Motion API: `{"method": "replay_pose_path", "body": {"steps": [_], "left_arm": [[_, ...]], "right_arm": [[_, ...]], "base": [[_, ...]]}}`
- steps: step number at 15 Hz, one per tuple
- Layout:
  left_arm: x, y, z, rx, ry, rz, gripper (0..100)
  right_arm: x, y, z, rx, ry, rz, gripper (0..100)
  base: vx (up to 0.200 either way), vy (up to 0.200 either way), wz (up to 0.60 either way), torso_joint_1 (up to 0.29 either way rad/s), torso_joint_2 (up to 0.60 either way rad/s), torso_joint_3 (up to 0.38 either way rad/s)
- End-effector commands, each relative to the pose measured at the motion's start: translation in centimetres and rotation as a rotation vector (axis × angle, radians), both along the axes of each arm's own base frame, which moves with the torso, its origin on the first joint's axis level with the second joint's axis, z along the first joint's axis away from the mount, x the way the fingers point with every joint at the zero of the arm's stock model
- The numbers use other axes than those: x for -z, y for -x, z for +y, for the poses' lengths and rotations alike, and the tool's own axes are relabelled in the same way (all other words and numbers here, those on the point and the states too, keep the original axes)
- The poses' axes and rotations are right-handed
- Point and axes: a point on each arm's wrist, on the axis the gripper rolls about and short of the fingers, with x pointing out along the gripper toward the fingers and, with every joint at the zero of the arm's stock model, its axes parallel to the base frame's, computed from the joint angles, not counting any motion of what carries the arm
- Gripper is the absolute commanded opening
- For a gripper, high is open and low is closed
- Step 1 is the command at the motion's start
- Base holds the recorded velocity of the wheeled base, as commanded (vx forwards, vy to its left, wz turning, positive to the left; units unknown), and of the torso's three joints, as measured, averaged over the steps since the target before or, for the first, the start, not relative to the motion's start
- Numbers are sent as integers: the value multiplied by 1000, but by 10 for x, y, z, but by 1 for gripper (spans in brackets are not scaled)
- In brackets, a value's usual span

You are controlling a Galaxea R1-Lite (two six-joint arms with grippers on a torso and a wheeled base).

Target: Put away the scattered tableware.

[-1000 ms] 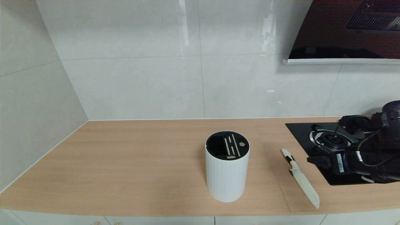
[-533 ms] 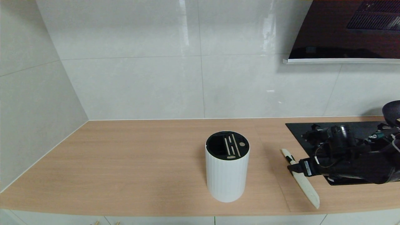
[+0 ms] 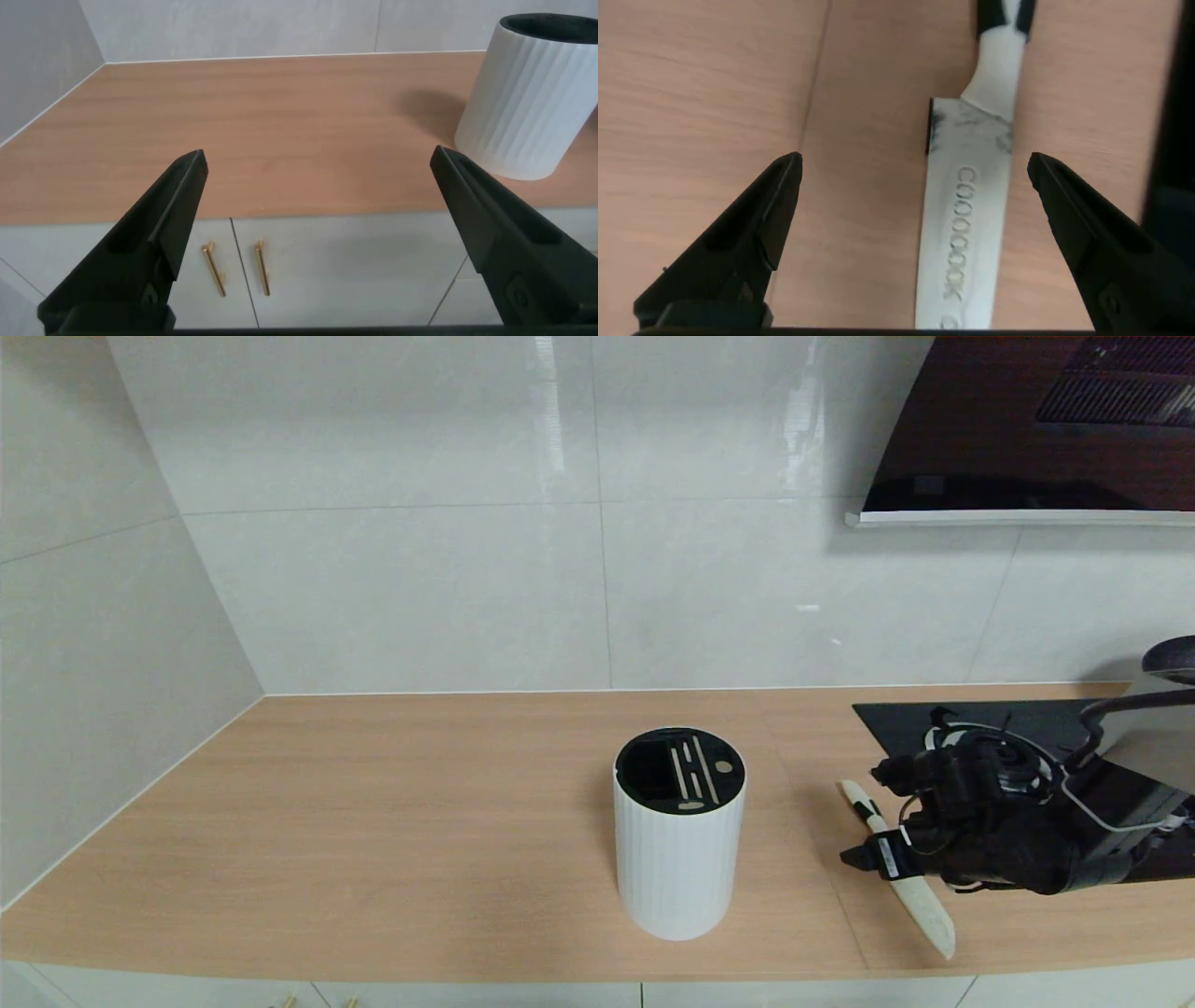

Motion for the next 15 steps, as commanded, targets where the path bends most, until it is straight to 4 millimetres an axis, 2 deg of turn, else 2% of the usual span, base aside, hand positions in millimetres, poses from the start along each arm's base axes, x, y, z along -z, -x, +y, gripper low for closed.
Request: {"method": "replay_pose_path", "body": {"steps": [1, 6, 15], "left_arm": [[0, 0, 0, 0, 0, 0, 100], [0, 0, 0, 0, 0, 0, 100], [0, 0, 0, 0, 0, 0, 100]], "right_arm": [[13, -3, -3, 7, 2, 22, 100], [16, -15, -16, 50, -3, -4, 100], [26, -23, -21, 64, -2, 2, 100]], "base": [[0, 0, 0, 0, 0, 0], [0, 0, 0, 0, 0, 0], [0, 0, 0, 0, 0, 0]]}}
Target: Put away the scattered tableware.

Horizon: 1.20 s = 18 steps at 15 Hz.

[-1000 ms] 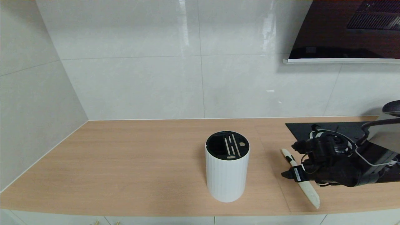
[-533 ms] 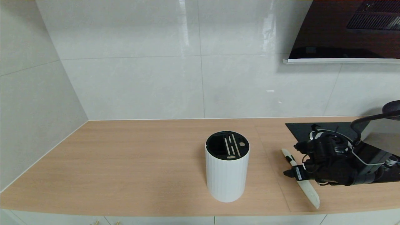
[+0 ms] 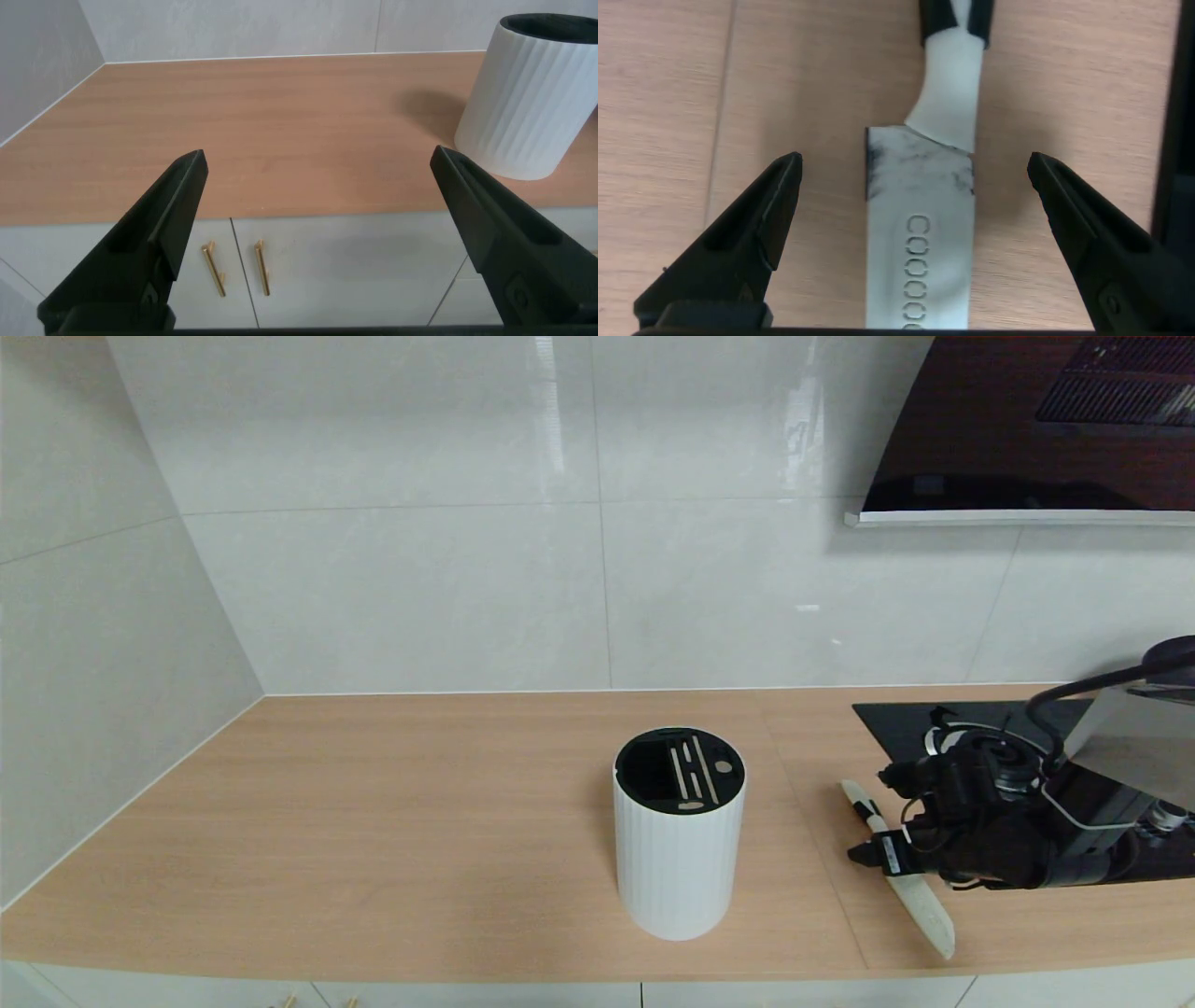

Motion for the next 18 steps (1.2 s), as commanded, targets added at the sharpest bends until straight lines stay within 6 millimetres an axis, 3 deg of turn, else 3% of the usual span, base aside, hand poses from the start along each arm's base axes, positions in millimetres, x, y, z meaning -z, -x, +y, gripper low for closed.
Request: {"method": "replay_pose_path", "body": {"steps": [1, 4, 5, 15, 18], "left_arm": [[0, 0, 0, 0, 0, 0, 100], [0, 0, 0, 0, 0, 0, 100], [0, 0, 0, 0, 0, 0, 100], [0, 0, 0, 0, 0, 0, 100], [0, 0, 0, 2, -7, 1, 100]], "right_arm": [[2, -2, 0, 0, 0, 1, 100], [2, -2, 0, 0, 0, 1, 100], [3, -2, 0, 0, 1, 4, 0], [8, -1, -1, 0, 3, 21, 0], [-8, 0, -1, 1, -1, -17, 0]], "base": [[0, 0, 0, 0, 0, 0], [0, 0, 0, 0, 0, 0], [0, 0, 0, 0, 0, 0], [0, 0, 0, 0, 0, 0], [0, 0, 0, 0, 0, 0]]}}
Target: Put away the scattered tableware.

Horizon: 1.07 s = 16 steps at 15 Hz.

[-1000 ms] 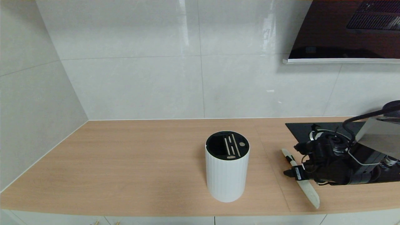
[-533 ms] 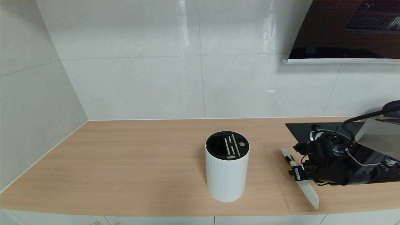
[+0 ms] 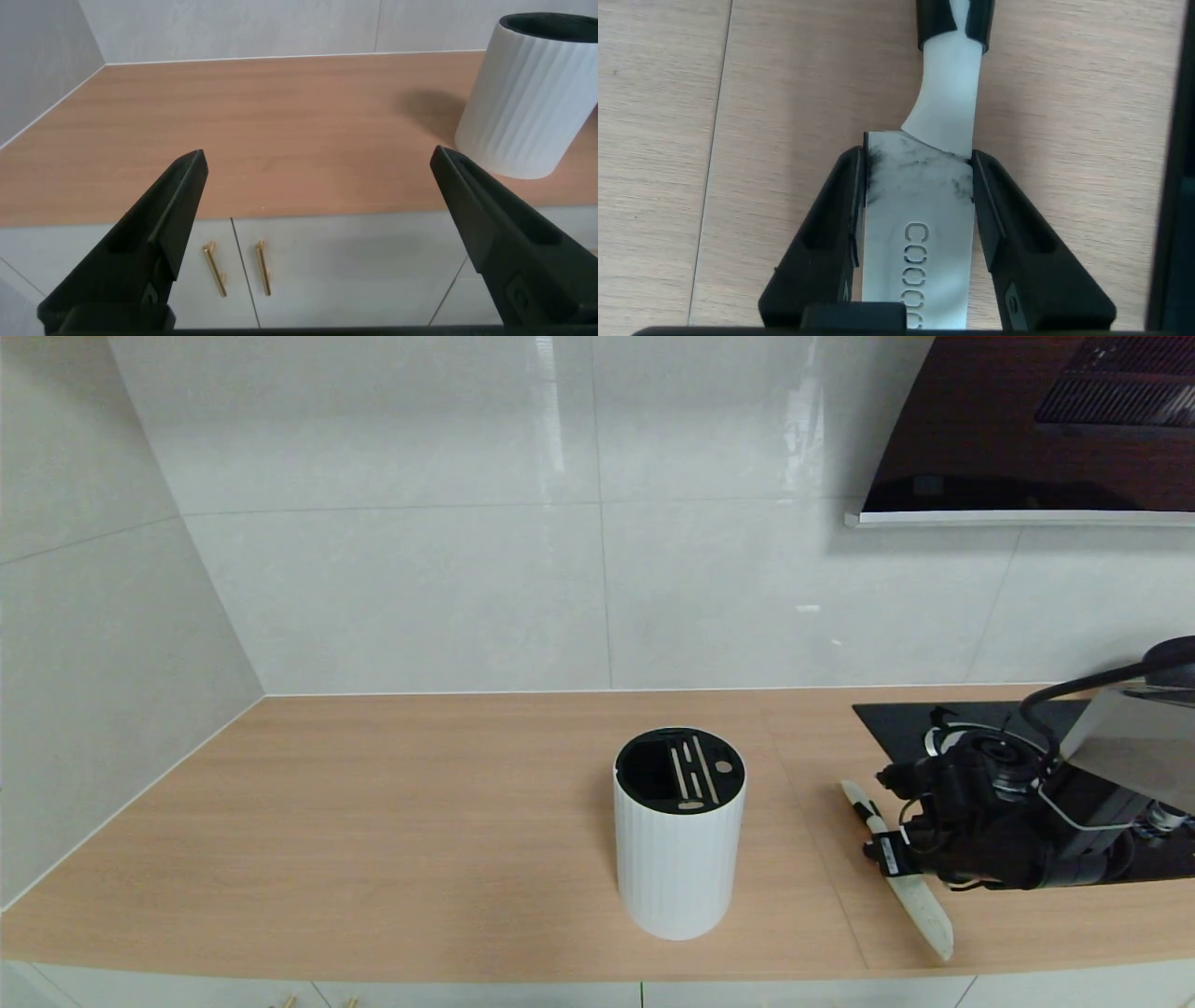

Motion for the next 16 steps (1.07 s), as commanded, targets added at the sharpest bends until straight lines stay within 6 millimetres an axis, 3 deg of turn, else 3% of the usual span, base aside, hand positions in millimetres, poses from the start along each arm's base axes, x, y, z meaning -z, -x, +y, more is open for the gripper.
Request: {"method": "replay_pose_path", "body": {"steps": [1, 6, 7, 8, 10, 12, 14, 16], "left_arm": [[0, 0, 0, 1, 0, 0, 100], [-1, 0, 0, -1, -4, -7, 100], [-7, 2, 0, -1, -1, -30, 100], [-27, 9, 0, 10, 47, -83, 100], [-44, 8, -1, 108, 96, 19, 100], [-65, -7, -4, 226, 106, 146, 100], [-96, -44, -7, 285, 121, 292, 100], [-132, -91, -9, 332, 140, 319, 100]], "right_arm": [[-13, 0, 0, 0, -4, -34, 0], [-94, 26, 5, -13, -20, -213, 0], [-106, 32, 6, -20, -23, -244, 0], [-126, 43, 11, -32, -27, -294, 0], [-150, 58, 20, -41, -19, -355, 0], [-173, 72, 32, -52, -15, -430, 0], [-202, 86, 45, -82, -42, -525, 0], [-225, 93, 57, -123, -59, -564, 0]], "base": [[0, 0, 0, 0, 0, 0], [0, 0, 0, 0, 0, 0], [0, 0, 0, 0, 0, 0], [0, 0, 0, 0, 0, 0], [0, 0, 0, 0, 0, 0], [0, 0, 0, 0, 0, 0], [0, 0, 0, 0, 0, 0], [0, 0, 0, 0, 0, 0]]}}
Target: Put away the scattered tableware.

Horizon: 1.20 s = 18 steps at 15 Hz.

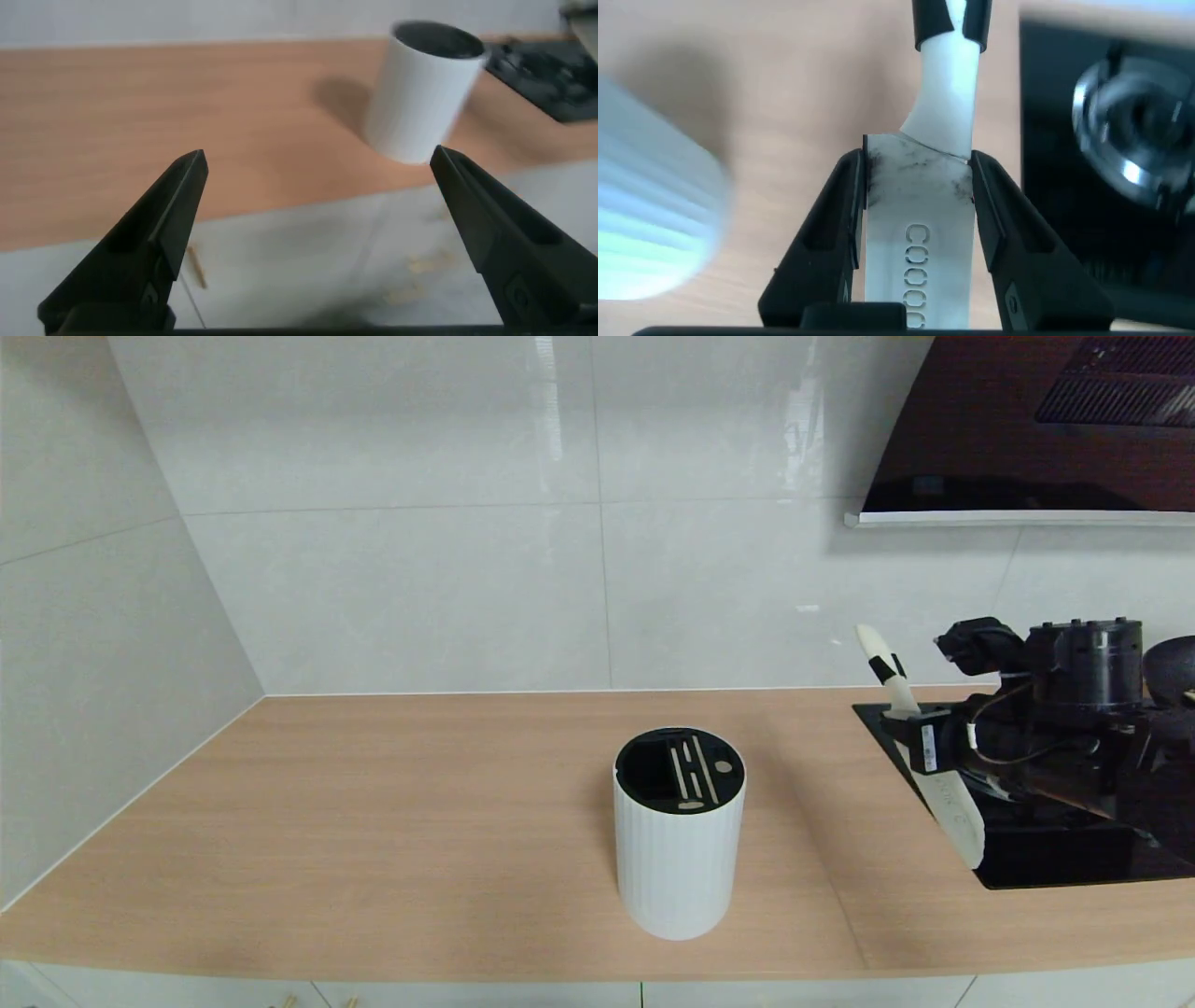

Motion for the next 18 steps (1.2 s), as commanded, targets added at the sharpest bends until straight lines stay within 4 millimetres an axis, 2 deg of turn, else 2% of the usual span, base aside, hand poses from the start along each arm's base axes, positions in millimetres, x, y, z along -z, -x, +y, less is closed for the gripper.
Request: {"method": "replay_pose_path", "body": {"steps": [1, 2, 3, 4, 6, 7, 9, 10, 12, 15, 16, 17, 18], "left_arm": [[-56, -88, -5, 78, 27, 127, 100], [-69, -118, -7, 86, 60, 99, 100], [-82, -149, -18, 135, 132, 56, 100], [-87, -171, -26, 153, 228, 30, 100], [-101, -194, -41, 222, 481, -57, 100], [-104, -200, -49, 259, 546, -48, 100], [-99, -206, -72, 350, 555, 19, 100], [-95, -214, -90, 415, 551, 58, 100], [-90, -227, -113, 498, 544, 112, 100], [-77, -242, -127, 606, 531, 174, 100], [-74, -243, -128, 624, 529, 184, 100], [-58, -250, -132, 698, 520, 224, 100], [-56, -250, -133, 710, 521, 227, 100]], "right_arm": [[-41, 17, 11, -49, -27, -97, 0], [-47, 21, 18, -76, -28, -85, 0], [-48, 27, 30, -114, -42, -71, 0], [-48, 31, 36, -136, -55, -71, 0], [-52, 40, 40, -127, -58, -82, 0], [-58, 48, 39, -126, -64, -105, 0], [-69, 66, 50, -189, -93, -124, 0], [-71, 81, 66, -248, -137, -108, 0], [-71, 95, 82, -282, -155, -82, 0], [-63, 110, 100, -362, -142, -52, 0], [-62, 111, 103, -371, -139, -47, 0], [-57, 109, 110, -384, -130, -32, 0], [-57, 110, 111, -387, -132, -31, 0]], "base": [[0, 0, 0, 0, 0, 0], [0, 0, 0, 0, 0, 0], [0, 0, 0, 0, 0, 0], [0, 0, 0, 0, 0, 0], [0, 0, 0, 0, 0, 0], [0, 0, 0, 0, 0, 0], [0, 0, 0, 0, 0, 0], [0, 0, 0, 0, 0, 0], [0, 0, 0, 0, 0, 0], [0, 0, 0, 0, 0, 0], [0, 0, 0, 0, 0, 0], [0, 0, 0, 0, 0, 0], [0, 0, 0, 0, 0, 0]]}}
